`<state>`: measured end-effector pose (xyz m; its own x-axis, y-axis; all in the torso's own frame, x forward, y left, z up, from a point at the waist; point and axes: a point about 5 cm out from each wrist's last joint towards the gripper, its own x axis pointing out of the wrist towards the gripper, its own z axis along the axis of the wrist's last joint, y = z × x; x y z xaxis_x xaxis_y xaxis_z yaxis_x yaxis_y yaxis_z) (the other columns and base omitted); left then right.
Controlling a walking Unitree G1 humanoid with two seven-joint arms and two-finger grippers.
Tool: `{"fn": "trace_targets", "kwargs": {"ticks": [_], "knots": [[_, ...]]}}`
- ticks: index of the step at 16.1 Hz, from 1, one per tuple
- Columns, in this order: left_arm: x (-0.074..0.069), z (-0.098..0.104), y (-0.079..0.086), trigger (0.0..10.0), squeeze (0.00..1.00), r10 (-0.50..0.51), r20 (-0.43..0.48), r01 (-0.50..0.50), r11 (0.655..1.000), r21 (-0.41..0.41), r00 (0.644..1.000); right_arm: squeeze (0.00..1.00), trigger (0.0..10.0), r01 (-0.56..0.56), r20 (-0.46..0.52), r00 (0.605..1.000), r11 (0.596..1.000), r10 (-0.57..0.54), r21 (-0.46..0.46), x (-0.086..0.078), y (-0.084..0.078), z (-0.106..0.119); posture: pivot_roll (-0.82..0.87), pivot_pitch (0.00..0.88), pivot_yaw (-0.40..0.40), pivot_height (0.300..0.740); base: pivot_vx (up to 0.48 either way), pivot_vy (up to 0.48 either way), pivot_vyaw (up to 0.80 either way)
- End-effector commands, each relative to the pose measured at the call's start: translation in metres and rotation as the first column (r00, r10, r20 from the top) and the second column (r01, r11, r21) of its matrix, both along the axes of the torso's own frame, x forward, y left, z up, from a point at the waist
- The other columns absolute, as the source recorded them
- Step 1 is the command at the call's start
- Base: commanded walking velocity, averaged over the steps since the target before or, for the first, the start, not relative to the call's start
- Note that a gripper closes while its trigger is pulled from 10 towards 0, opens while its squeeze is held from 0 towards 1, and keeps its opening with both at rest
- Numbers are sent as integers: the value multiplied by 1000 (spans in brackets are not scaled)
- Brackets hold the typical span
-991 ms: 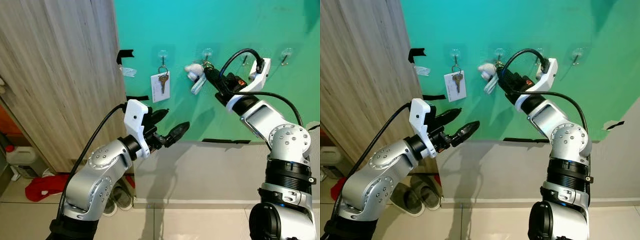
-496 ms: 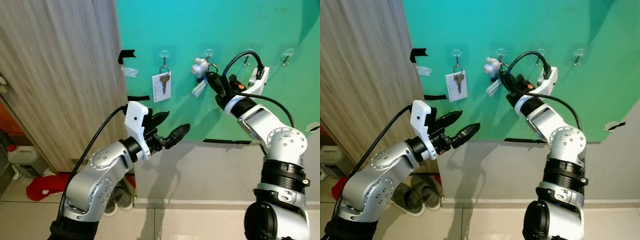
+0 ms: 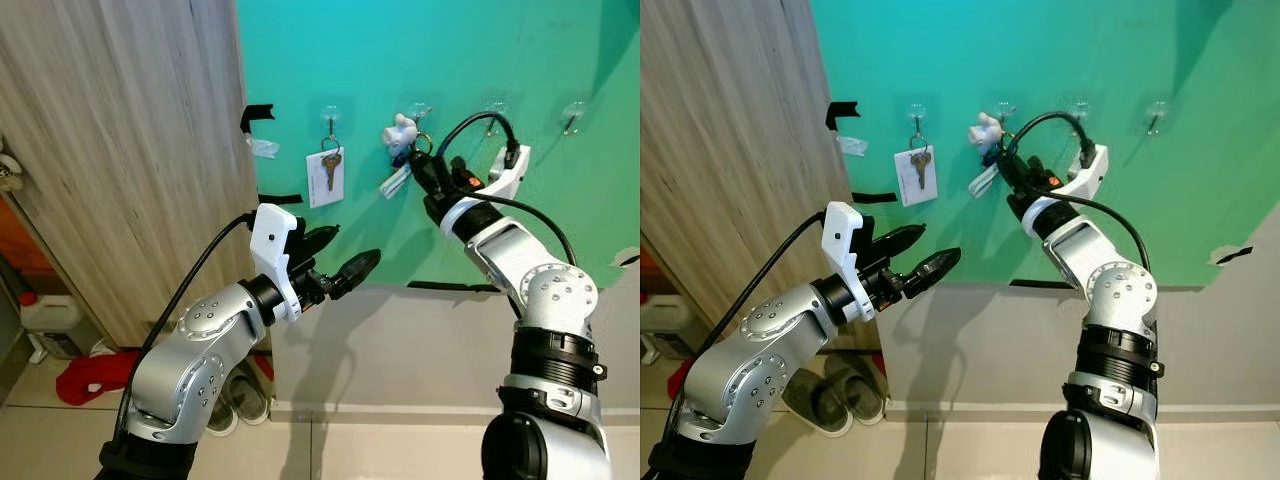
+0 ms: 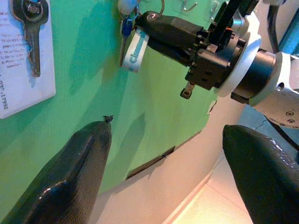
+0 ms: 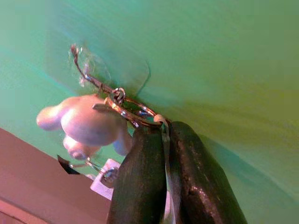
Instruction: Hang keys on a hook
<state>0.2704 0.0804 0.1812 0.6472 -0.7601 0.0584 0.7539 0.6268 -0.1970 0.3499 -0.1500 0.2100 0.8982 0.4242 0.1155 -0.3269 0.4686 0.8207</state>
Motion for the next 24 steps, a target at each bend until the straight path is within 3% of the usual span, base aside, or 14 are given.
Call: {"fn": "trace_targets", "kwargs": {"ticks": [1,2,3,4,5,11,15,16,18,19,20,22,23,24], "knots": [[-2,1,-1,10000,0,-7,1,7,1000,4,1000,0,0,22,-66,997,997,-27,-72,-2,-4,-17,88,0,-8,740,0,0,0],[-2,1,-1,10000,0,-6,1,6,1000,6,1000,0,0,37,-53,998,990,-44,-136,-1,-5,-18,88,0,-10,740,0,0,0],[-2,1,0,10000,0,-6,2,6,1000,9,1000,0,4275,71,-79,993,975,-90,-213,2,-9,-23,88,0,-10,740,0,0,0],[-2,1,0,10000,0,-6,2,6,1000,9,1000,227,10000,70,-73,993,966,-91,-250,3,-9,-25,88,0,-10,740,0,0,0],[-2,0,0,10000,0,-6,3,6,1000,11,1000,1000,10000,86,-73,992,964,-107,-251,3,-11,-27,91,0,-12,740,0,0,0],[-2,0,0,10000,0,-11,3,11,1000,21,1000,1000,10000,196,28,980,946,-196,-257,3,-21,-20,91,0,-7,740,0,0,0],[-2,-1,1,10000,0,-16,3,16,999,29,1000,1000,10000,231,96,973,894,-210,-385,-1,-20,-26,91,0,-4,740,0,0,0],[-2,-2,2,10000,0,-11,4,10,999,35,1000,1000,10000,248,128,969,858,-213,-449,-2,-20,-28,92,0,-3,740,0,0,0],[0,-5,6,10000,0,32,5,-33,998,57,999,1000,10000,288,239,955,731,-174,-618,-10,-18,-33,92,0,-4,740,0,0,0],[0,-6,7,10000,0,50,3,-50,997,64,999,1000,10000,287,246,955,716,-164,-637,-13,-17,-36,92,0,-4,740,0,0,0],[1,-13,13,10000,0,118,-2,-118,989,93,993,1000,10000,282,261,956,648,-131,-708,-31,-18,-51,94,0,-7,740,0,0,0],[2,-22,19,10000,0,199,-11,-196,972,128,980,1000,10000,282,262,957,583,-120,-762,-50,-21,-69,88,0,-6,740,0,0,0],[5,-26,24,10000,0,279,-6,-276,952,134,960,1000,10000,338,334,937,494,-101,-801,-59,-23,-71,85,0,-3,740,0,0,0],[6,-29,29,10000,0,335,-9,-332,935,126,942,1000,10000,373,380,921,459,-81,-806,-65,-21,-70,79,0,-1,740,0,0,0]]}}
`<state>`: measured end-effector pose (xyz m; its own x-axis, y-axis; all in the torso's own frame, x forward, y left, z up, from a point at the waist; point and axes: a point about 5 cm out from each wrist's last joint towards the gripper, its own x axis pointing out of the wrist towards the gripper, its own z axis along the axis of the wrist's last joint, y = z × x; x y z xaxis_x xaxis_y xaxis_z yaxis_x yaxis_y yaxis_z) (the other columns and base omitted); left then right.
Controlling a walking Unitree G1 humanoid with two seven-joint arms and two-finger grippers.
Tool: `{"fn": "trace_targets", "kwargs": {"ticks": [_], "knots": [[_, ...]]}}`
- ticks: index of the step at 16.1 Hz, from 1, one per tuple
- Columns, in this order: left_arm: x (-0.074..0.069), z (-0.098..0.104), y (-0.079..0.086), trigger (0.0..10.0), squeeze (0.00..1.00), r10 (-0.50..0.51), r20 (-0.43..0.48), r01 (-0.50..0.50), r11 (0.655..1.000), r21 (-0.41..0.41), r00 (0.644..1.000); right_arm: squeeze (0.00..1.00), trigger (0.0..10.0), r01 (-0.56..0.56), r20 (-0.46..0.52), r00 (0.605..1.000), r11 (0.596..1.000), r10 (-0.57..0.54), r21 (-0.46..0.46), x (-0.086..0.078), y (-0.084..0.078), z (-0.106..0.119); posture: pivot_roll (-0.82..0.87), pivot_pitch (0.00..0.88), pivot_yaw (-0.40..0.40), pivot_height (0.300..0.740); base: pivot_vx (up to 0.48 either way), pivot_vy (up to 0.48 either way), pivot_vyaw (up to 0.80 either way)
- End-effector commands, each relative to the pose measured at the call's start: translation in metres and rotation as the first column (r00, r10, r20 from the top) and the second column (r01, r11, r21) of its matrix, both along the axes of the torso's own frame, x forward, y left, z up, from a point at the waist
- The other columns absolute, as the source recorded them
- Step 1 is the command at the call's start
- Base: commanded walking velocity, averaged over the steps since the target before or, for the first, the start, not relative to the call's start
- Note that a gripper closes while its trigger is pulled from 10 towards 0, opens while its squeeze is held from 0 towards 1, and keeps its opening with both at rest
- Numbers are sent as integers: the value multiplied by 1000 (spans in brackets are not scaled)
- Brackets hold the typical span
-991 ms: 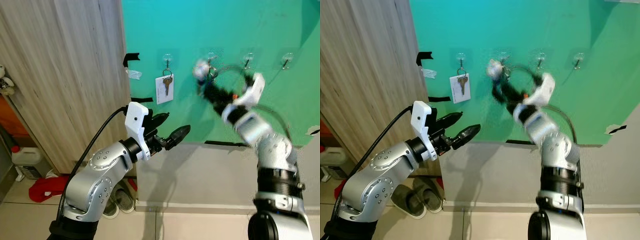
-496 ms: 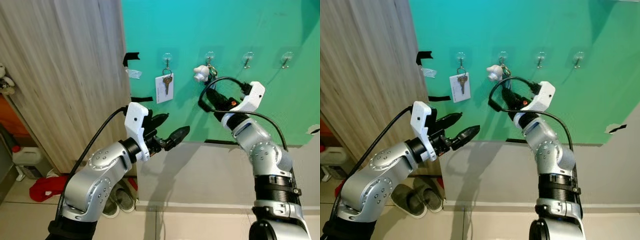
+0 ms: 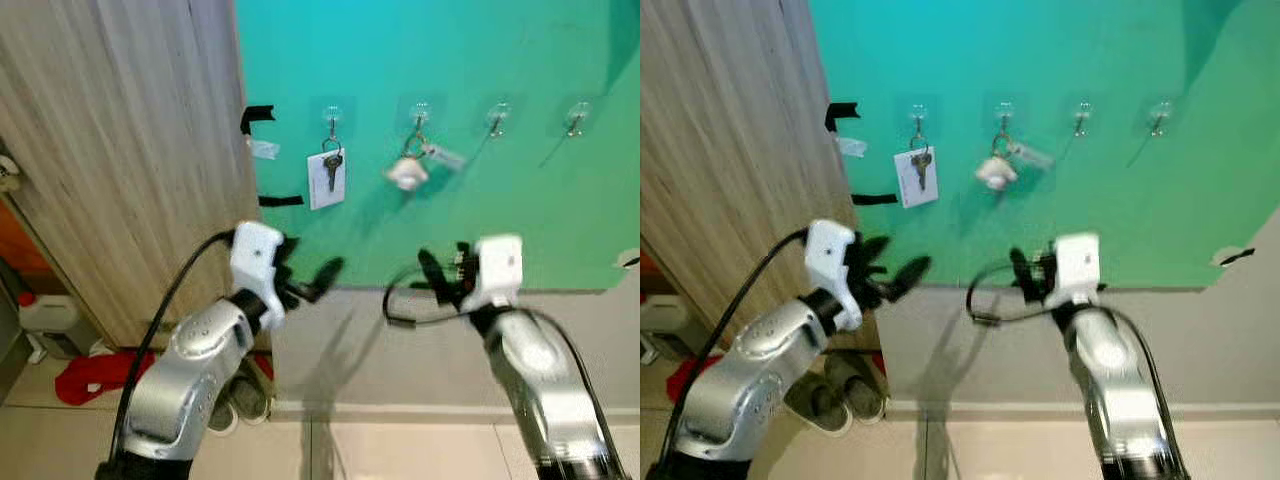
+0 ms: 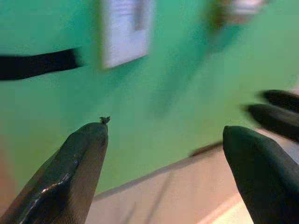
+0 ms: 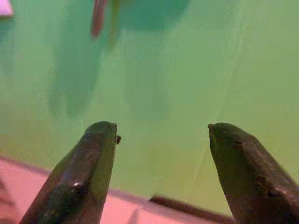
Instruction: Hang keys on a hook
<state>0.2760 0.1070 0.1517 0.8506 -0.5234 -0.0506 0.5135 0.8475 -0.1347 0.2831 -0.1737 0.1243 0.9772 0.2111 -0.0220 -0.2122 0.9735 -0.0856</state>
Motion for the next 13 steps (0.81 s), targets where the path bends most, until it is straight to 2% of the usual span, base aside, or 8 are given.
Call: {"fn": "trace_targets", "kwargs": {"ticks": [1,3,5,6,7,9,11,13], "knots": [[2,-2,9,10000,0,87,5,-87,996,0,996,1000,10000,-4,94,996,1000,6,-21,-3,3,15,72,0,2,740,0,0,0],[3,-11,22,10000,0,181,1,-181,983,24,984,1000,10000,48,92,995,999,-48,2,-11,0,10,68,0,7,740,0,0,0],[2,-16,26,10000,0,217,-7,-217,976,30,976,1000,10000,73,86,994,995,-67,-64,-17,-2,1,64,0,8,740,0,0,0],[1,-21,29,10000,0,240,-4,-240,970,49,971,0,10000,105,87,991,991,-97,-88,-18,-7,-4,63,0,9,740,0,0,0],[0,-21,30,10000,0,249,1,-248,967,56,969,0,10000,117,89,990,989,-109,-90,-19,-9,-4,63,0,9,740,0,0,0],[-9,-25,49,10000,0,353,69,-358,931,78,933,0,10000,216,128,969,976,-210,-31,-35,-22,-4,59,0,11,740,0,0,0],[-17,-29,58,10000,0,392,103,-400,913,78,914,0,10000,276,158,949,961,-272,-6,-42,-31,-4,59,0,12,740,0,0,0],[-31,-43,71,10000,0,416,118,-429,896,115,902,0,10000,315,114,942,949,-317,34,-51,-38,-16,54,0,10,740,0,0,0]]}}
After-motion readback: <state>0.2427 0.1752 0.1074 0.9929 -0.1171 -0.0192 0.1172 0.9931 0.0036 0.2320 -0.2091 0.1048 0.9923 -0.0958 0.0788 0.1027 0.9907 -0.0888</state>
